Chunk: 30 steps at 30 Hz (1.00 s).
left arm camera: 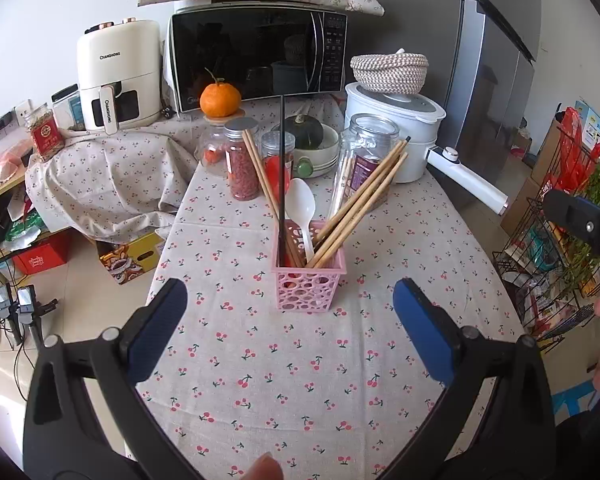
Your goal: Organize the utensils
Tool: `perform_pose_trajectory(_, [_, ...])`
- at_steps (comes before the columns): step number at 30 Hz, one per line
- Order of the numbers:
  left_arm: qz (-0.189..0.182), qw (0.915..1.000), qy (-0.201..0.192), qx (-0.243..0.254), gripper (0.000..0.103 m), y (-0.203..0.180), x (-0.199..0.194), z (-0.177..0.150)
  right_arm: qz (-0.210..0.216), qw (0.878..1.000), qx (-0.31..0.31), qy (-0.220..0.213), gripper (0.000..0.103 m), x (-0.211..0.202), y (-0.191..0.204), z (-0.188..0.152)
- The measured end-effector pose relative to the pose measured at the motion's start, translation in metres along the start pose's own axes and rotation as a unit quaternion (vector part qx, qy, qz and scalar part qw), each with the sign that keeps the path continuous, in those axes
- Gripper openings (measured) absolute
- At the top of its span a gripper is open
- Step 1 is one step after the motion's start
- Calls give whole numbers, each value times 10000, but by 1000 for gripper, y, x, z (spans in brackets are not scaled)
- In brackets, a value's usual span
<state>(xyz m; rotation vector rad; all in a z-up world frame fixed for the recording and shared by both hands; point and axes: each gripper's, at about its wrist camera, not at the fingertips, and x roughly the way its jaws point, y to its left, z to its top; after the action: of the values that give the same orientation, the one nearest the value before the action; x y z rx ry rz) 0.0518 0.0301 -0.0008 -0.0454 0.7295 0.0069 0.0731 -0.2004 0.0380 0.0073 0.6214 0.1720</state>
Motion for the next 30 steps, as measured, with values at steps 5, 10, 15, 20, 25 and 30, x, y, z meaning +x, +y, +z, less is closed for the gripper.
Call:
perform_pose_trajectory(5, [104,9995,-267,148,102,-15,-15,-2,-714,9973,-143,28,103,-14,-7,-11])
perform_pose_trajectory(10, [59,9992,-366,145,102,-23,-21,-2,-1130,9926,-448,-13,103,-18,-7,-18])
perform_pose_trajectory(15, [45,9990,-404,166,102,-31,-21,-3,-1065,9935,-379,89,103,-14,-13,-18])
perform_pose_trajectory(20, [24,9990,-412,175,102,-36,-21,-3,-1033,9940,-324,139,103,-11,-14,-18])
perform_pose_trajectory(25, [12,9990,-412,169,102,-39,-21,-2,-991,9945,-300,175,103,-8,-15,-18])
perform_pose_trajectory(30, [-26,9991,-385,186,102,-41,-20,-2,-945,9950,-245,224,103,-6,-15,-19])
